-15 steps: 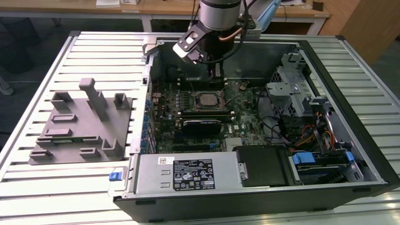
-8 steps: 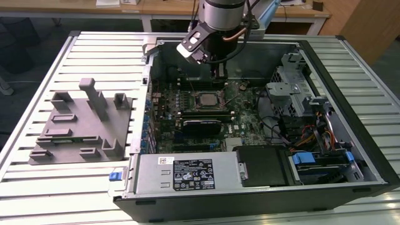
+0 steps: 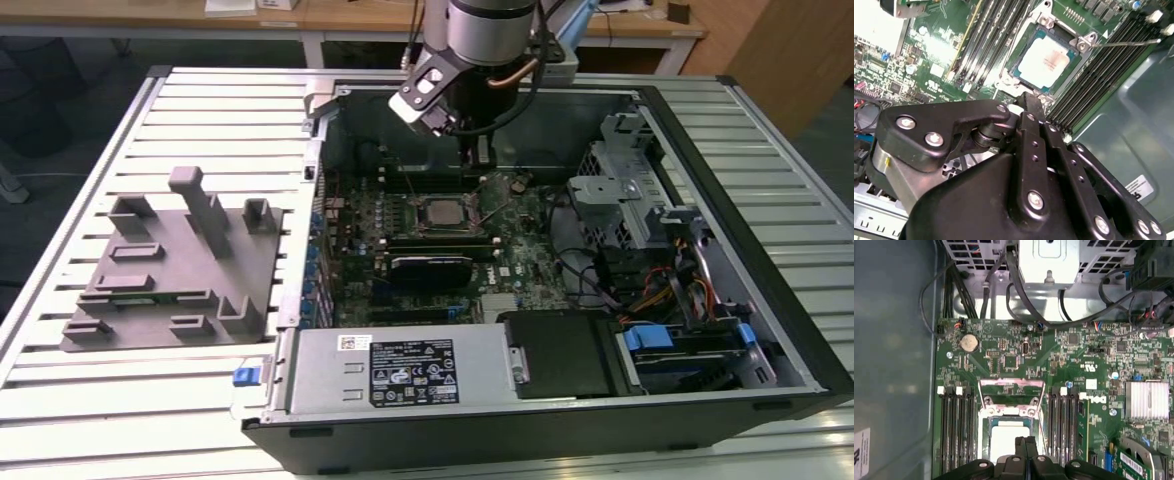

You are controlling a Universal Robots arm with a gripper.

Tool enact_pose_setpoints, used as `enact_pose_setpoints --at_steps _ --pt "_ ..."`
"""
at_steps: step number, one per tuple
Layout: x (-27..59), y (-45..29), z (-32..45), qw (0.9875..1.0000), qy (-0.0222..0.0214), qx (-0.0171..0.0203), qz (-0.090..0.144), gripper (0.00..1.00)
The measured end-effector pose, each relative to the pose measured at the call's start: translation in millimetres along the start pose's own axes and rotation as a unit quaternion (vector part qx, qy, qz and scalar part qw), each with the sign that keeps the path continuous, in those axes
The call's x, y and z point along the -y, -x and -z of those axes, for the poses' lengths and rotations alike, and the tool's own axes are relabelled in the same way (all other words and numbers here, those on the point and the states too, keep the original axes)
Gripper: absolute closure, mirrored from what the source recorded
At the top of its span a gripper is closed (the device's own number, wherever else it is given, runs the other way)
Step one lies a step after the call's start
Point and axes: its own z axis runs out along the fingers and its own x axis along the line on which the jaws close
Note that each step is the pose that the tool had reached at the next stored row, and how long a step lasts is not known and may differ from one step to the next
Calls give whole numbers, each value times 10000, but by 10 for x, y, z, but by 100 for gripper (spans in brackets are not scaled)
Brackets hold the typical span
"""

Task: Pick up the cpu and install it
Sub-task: 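Place the cpu into insertion slot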

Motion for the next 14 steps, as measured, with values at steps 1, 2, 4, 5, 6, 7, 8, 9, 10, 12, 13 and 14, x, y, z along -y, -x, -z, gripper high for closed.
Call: enact_pose_setpoints --at_steps 1,2,4,5,6,7,8,9,10,12,13,14 --pt "-13 0 -1 10000 -1 1 -1 89" --pt "-29 0 -2 10000 -1 1 -1 89" --pt "-60 0 -6 10000 0 0 0 89" --pt "-68 0 -8 10000 -1 1 0 89" --pt "-73 -1 -13 10000 -1 1 0 89" --pt "-80 -1 -17 10000 -1 1 0 89" --pt "-90 -3 -22 10000 -1 2 0 89" --pt "-105 -3 -25 10000 -1 2 0 89" --pt "-126 -5 -27 10000 -1 1 -1 89" --pt "-188 -9 -30 10000 -3 1 0 89" --pt "-219 -12 -32 10000 -5 1 0 89" --pt "-251 -15 -34 10000 -6 1 -1 89"
